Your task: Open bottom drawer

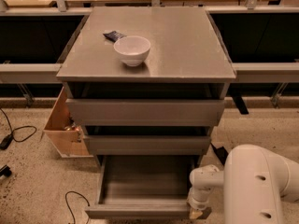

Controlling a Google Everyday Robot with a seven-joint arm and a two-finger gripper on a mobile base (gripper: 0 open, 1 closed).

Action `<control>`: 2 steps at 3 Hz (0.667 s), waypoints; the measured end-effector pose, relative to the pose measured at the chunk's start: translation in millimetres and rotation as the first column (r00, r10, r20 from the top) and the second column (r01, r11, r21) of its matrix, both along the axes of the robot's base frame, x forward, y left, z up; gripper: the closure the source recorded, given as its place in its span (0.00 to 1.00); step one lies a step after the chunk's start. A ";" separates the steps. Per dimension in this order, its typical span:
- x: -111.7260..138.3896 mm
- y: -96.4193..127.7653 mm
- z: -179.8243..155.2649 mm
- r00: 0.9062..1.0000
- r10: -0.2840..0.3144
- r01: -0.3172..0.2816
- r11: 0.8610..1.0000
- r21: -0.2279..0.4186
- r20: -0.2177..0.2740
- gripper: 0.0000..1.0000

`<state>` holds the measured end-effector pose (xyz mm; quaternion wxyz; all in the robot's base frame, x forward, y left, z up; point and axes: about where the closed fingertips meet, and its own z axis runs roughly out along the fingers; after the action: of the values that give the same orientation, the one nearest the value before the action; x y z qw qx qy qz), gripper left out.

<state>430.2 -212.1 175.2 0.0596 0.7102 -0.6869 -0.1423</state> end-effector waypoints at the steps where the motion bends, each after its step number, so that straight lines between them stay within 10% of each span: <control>1: -23.8 -5.6 1.2 0.998 -0.011 0.009 1.000 -0.025 -0.055 0.96; 2: -43.9 -10.7 -0.8 0.993 -0.020 0.014 0.999 -0.048 -0.118 1.00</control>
Offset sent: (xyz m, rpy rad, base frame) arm -0.1291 -0.0338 0.0040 -0.1355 0.3463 -0.0430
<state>386.3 -222.8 174.4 0.1154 0.6931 -0.6913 -0.1684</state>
